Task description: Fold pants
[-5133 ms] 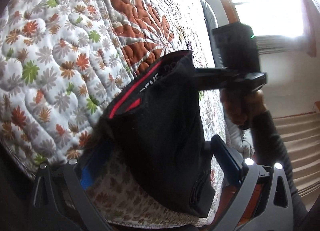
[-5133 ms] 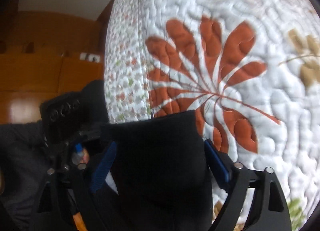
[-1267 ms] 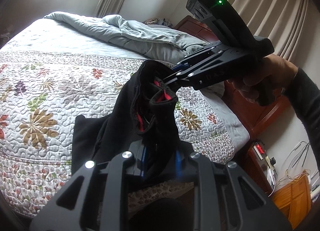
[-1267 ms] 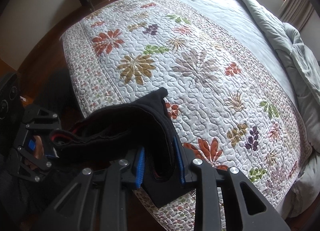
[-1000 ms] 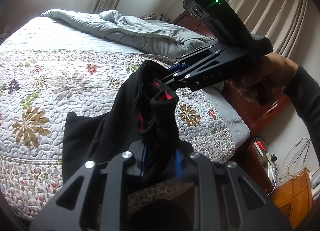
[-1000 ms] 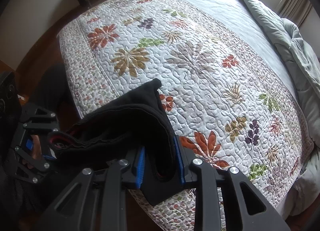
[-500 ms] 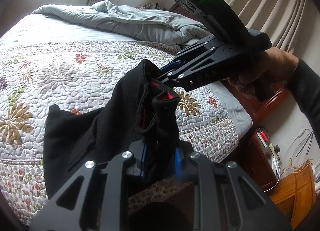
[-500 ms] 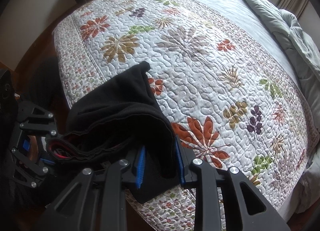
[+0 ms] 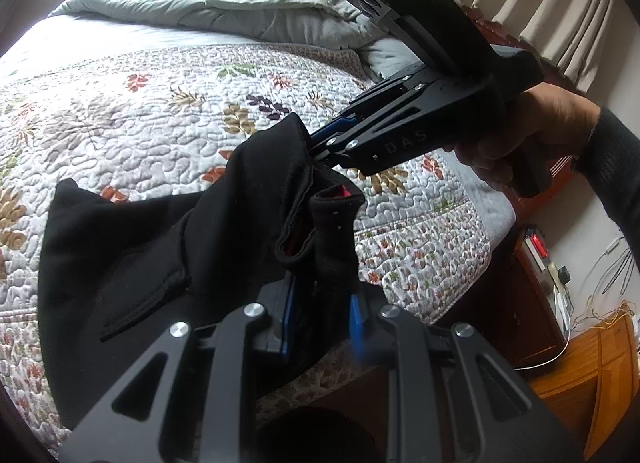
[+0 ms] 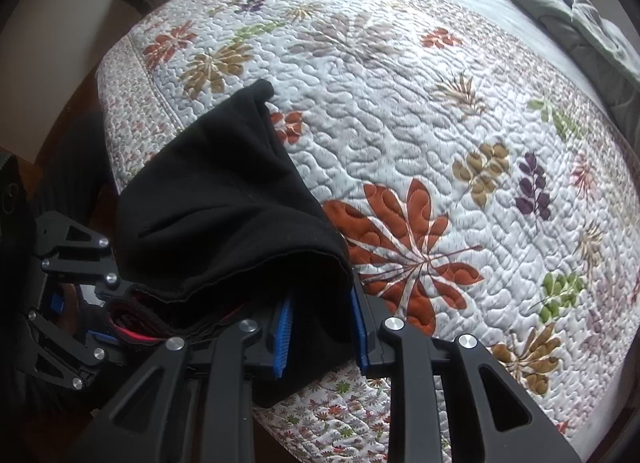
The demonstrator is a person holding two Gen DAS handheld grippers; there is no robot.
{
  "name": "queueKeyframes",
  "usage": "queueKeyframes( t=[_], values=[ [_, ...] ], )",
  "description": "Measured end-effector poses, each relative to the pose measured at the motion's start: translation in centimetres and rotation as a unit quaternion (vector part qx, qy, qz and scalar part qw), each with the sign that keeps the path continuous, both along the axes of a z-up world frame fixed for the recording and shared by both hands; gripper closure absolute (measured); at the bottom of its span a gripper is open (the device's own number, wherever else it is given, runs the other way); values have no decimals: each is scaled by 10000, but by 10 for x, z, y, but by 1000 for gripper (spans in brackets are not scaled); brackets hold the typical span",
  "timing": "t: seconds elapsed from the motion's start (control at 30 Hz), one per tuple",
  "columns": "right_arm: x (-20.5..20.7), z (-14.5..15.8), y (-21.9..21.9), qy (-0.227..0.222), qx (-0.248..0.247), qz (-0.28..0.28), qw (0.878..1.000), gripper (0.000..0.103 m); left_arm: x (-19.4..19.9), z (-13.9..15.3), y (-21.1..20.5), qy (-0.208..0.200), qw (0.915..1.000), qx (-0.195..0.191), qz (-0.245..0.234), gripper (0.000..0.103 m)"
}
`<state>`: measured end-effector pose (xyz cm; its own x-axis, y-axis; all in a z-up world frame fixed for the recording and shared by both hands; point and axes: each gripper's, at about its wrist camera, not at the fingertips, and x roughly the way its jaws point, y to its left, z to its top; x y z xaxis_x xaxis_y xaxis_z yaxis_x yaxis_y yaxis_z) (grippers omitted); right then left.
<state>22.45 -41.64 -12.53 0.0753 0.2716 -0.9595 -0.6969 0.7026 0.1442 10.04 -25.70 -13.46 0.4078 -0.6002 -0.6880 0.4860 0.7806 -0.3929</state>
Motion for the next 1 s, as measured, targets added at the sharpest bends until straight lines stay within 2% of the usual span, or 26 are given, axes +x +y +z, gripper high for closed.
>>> queueKeyframes(
  t=[0.2, 0.33, 0.43, 0.47, 0.5, 0.57, 0.6, 0.63, 0.67, 0.73, 0.77, 0.8, 0.83, 0.9, 0.93, 0.97, 1.0],
  values=[
    [-3, -23, -17, 143, 215, -190, 9995, 77, 1, -22, -13, 215, 9996, 108, -117, 82],
    [-10, -33, -35, 207, 594, -525, 9966, 74, 1, -31, -17, 330, 9992, 134, -193, 82],
    [-16, -38, -52, 285, 902, -974, 9907, 68, 1, -37, -18, 425, 9987, 123, -253, 81],
    [-19, -39, -61, 328, 1022, -1193, 9870, 65, 1, -39, -17, 477, 9984, 107, -282, 80],
    [-21, -41, -69, 394, 1119, -1422, 9827, 56, 2, -42, -16, 561, 9979, 62, -313, 80],
    [-29, -47, -94, 629, 1462, -2064, 9654, 51, 3, -45, -13, 702, 9969, -24, -356, 80],
    [-34, -51, -105, 734, 1612, -2352, 9557, 45, 4, -47, -12, 769, 9963, -74, -366, 79],
    [-42, -54, -120, 854, 1938, -2709, 9390, 43, 5, -50, -9, 858, 9955, -144, -387, 78],
    [-48, -55, -129, 858, 2167, -2912, 9278, 42, 5, -51, -7, 916, 9947, -200, -417, 78],
    [-67, -56, -145, 960, 2937, -3360, 8897, 32, 4, -52, -4, 941, 9942, -279, -450, 77],
    [-73, -58, -149, 1006, 3250, -3458, 8745, 28, 4, -52, -3, 960, 9938, -314, -469, 77],
    [-81, -60, -152, 1044, 3549, -3560, 8582, 25, 3, -51, -1, 1018, 9928, -371, -510, 71],
    [-89, -65, -151, 1079, 3861, -3651, 8402, 24, 3, -50, 1, 1063, 9916, -475, -561, 51],
    [-96, -73, -147, 1151, 4134, -3739, 8222, 23, -1, -44, 6, 1128, 9884, -782, -647, 25],
    [-100, -79, -142, 1232, 4303, -3754, 8116, 23, -5, -38, 9, 1058, 9881, -886, -681, 19],
    [-102, -85, -137, 1290, 4376, -3786, 8053, 23, -9, -32, 12, 934, 9889, -894, -728, 17],
    [-103, -89, -134, 1305, 4334, -3828, 8053, 23, -12, -26, 15, 832, 9897, -882, -757, 16]
  ],
)
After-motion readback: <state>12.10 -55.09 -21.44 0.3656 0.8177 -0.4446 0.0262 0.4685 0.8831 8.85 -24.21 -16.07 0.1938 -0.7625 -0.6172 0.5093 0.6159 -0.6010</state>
